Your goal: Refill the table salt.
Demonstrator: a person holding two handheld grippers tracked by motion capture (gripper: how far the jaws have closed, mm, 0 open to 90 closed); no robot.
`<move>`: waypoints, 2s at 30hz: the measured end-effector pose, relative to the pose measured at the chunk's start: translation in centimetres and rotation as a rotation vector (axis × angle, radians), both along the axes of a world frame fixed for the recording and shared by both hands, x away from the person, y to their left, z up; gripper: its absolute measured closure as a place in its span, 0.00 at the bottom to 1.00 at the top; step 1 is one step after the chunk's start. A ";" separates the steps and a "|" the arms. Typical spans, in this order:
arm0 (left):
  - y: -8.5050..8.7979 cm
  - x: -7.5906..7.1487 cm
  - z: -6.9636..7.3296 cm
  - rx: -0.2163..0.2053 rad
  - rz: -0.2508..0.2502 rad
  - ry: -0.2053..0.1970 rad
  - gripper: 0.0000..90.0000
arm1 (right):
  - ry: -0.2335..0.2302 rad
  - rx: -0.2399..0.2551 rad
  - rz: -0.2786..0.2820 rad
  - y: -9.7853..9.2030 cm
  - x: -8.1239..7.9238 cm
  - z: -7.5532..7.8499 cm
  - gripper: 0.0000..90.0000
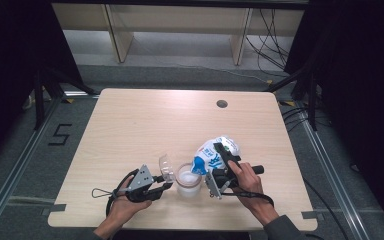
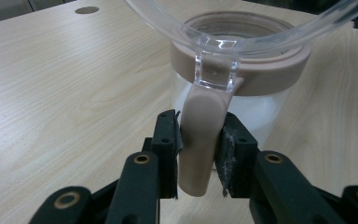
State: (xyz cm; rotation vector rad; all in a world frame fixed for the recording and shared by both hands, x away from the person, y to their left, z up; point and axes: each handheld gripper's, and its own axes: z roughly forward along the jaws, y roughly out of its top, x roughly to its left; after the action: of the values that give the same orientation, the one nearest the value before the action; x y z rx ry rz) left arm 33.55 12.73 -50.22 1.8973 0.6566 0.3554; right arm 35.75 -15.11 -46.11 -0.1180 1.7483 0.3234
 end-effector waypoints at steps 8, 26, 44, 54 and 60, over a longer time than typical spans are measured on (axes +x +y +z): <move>0.3 0.1 0.1 0.012 0.002 -0.016 0.71 | 0.030 0.060 -0.016 -1.0 0.6 0.2 0.83; 1.4 -0.1 -0.1 0.037 0.028 0.072 0.39 | 0.257 0.341 -0.109 -4.9 1.8 0.3 0.84; 1.4 -0.2 -0.3 0.041 0.033 0.105 0.36 | 0.429 0.542 -0.129 -7.2 3.6 -0.4 0.97; 1.4 -0.2 -0.5 0.019 0.039 0.118 0.38 | 0.447 0.608 -0.140 -8.1 4.1 -0.3 0.99; 1.5 -0.1 -0.4 0.033 0.032 0.105 0.38 | 0.470 0.654 -0.143 -8.6 4.4 -0.2 0.99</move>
State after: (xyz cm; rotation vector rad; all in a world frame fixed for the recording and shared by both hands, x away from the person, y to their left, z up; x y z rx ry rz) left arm 33.41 14.18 -50.62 1.9486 0.7559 0.2899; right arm 40.10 -23.73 -46.34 0.5939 2.0038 0.8490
